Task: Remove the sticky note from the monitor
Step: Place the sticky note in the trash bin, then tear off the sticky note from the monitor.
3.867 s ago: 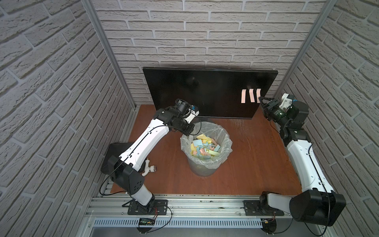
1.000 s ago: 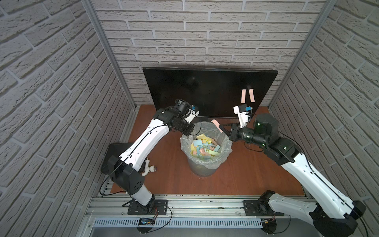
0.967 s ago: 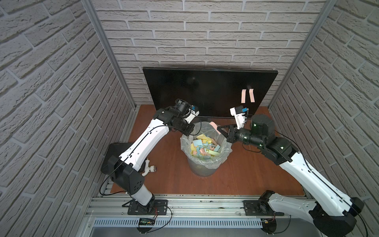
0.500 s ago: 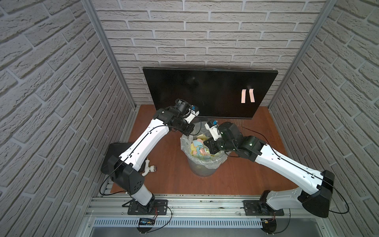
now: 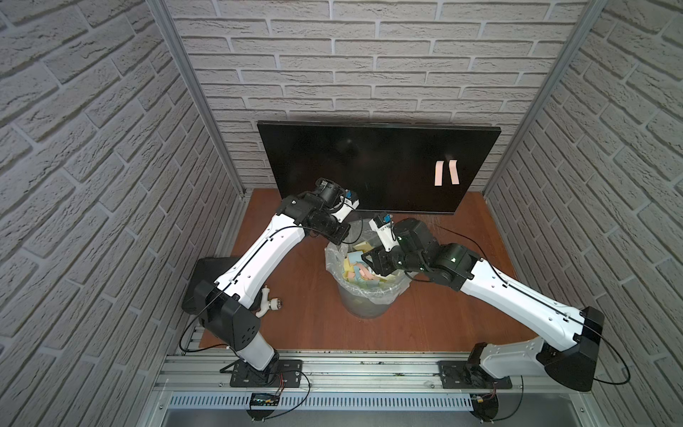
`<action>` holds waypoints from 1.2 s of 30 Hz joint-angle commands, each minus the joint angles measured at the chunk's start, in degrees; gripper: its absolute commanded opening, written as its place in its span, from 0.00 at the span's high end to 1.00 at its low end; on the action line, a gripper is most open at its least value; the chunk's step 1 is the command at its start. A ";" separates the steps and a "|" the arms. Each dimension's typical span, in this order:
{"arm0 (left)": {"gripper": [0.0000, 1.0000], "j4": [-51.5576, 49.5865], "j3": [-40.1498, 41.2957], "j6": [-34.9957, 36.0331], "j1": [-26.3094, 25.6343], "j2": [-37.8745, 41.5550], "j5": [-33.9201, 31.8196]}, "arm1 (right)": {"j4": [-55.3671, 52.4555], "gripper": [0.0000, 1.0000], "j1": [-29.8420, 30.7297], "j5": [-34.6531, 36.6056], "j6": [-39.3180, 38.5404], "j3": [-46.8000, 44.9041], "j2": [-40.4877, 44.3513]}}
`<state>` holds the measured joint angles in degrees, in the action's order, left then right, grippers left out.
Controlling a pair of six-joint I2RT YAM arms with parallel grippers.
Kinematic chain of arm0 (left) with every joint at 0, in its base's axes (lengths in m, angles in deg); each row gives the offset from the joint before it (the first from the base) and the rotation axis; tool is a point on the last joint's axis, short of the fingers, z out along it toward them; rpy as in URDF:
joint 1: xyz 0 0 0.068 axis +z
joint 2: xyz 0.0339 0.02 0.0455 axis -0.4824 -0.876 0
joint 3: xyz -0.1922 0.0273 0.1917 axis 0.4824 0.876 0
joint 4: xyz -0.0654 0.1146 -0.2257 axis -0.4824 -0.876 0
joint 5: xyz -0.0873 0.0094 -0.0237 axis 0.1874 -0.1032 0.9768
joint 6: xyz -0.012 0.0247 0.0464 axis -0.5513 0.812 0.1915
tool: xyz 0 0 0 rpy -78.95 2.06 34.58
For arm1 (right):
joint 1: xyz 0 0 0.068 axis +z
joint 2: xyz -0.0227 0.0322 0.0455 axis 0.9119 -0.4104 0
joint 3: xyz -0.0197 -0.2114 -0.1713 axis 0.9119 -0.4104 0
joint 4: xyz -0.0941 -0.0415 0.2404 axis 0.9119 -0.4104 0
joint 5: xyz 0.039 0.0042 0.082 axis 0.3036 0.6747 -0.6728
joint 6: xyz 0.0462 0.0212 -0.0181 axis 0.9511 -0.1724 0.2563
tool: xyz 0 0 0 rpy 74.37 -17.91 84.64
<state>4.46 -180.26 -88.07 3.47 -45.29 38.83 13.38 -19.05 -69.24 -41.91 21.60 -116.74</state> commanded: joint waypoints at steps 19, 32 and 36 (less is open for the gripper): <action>0.83 -0.29 -0.68 1.11 -0.04 0.54 0.40 | 4.40 0.47 -18.45 -11.19 9.42 -1.03 16.06; 0.83 -0.21 -0.66 1.05 -0.04 0.18 0.54 | 11.00 0.49 -42.86 -23.30 30.29 -11.31 23.44; 0.83 -0.21 -0.65 1.14 -0.02 0.35 0.50 | 17.20 0.48 -48.56 -26.51 36.67 -14.74 24.36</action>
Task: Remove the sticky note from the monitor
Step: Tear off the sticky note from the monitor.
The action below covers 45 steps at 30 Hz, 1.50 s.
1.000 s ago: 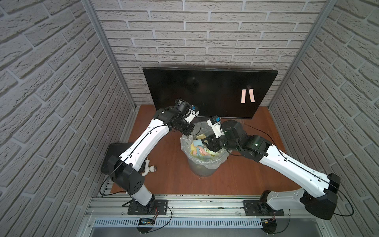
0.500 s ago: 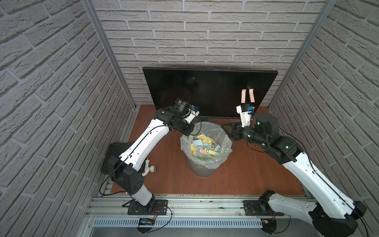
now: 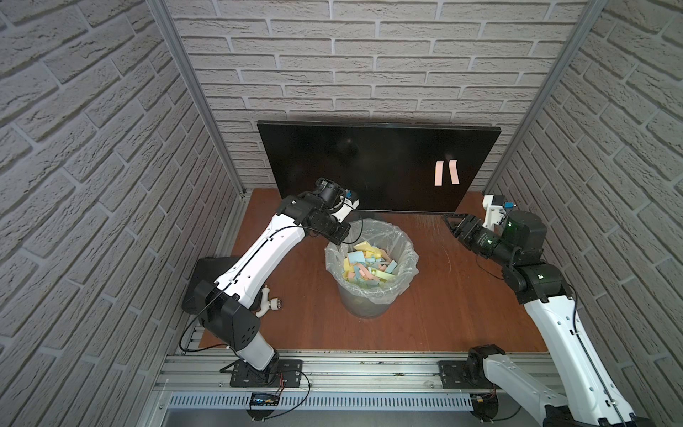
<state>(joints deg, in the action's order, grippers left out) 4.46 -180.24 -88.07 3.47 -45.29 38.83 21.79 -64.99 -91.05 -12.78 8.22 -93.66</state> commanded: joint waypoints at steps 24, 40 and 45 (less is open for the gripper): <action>0.83 -0.11 -0.91 1.10 -0.01 0.20 0.64 | 26.58 0.47 -7.47 -6.76 16.16 6.11 -11.08; 0.83 -0.19 -1.21 1.12 0.02 -0.09 0.56 | 27.74 0.49 -4.79 -5.15 14.09 10.06 -17.38; 0.83 -0.21 -1.22 1.10 -0.04 -0.17 0.63 | 27.28 0.52 -4.42 -4.72 13.11 10.66 -17.89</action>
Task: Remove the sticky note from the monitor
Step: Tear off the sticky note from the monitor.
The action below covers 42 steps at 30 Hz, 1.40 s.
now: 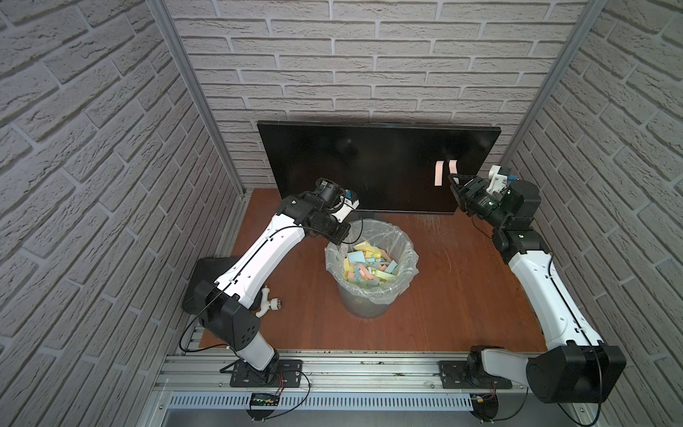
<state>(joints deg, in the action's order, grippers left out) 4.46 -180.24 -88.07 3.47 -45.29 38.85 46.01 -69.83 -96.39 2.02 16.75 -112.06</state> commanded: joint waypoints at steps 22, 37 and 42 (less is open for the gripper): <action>0.83 -0.38 -1.38 1.10 -0.04 0.20 0.75 | 2.19 0.87 0.42 2.88 -2.05 3.19 0.37; 0.83 -0.30 -0.98 1.10 -0.02 0.44 0.48 | 1.48 0.97 0.39 2.75 -2.41 3.00 2.45; 0.83 -0.29 -1.03 1.19 -0.01 0.45 0.52 | 1.08 0.97 0.36 2.32 -3.00 3.07 3.38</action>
<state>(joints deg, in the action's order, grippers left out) 4.46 -180.24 -88.07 3.47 -45.31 38.83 45.90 -69.69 -93.78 0.34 18.62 -110.84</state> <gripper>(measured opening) 0.173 0.053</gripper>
